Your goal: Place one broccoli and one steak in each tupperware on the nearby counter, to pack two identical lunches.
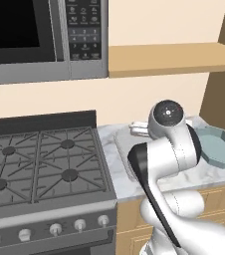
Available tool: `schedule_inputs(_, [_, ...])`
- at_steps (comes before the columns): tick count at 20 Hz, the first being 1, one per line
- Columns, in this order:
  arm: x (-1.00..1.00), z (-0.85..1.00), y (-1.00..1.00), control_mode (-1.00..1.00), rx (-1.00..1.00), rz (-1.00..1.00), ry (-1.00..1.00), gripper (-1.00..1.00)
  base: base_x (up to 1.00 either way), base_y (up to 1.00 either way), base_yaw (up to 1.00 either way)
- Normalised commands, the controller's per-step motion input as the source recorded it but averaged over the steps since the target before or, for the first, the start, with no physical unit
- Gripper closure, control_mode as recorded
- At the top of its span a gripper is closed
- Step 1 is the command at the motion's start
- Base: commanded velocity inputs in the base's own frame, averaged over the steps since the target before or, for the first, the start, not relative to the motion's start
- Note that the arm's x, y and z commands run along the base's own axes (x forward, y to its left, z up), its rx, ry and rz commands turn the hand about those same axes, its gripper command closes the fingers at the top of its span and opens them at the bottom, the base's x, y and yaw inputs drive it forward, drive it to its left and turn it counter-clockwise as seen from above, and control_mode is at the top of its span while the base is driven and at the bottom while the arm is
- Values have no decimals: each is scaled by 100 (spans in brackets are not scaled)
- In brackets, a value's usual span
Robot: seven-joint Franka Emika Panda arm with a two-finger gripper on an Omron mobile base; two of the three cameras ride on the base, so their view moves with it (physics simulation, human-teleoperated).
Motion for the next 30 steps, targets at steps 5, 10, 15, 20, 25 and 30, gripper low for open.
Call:
schedule_inputs(5, [12,-43,-19,-100,0,4,8,100,0,0,0])
schedule_inputs(10, [27,-43,-23,-100,0,10,1,100,0,0,0])
schedule_inputs(15, [38,-31,-36,-100,1,12,5,100,0,0,0])
schedule_inputs(20, [31,-23,-35,-100,0,11,9,100,0,0,0])
schedule_inputs(25, [29,-23,-23,-100,0,9,8,100,0,0,0])
schedule_inputs(30, [36,-17,-11,-100,0,6,-1,100,0,0,0])
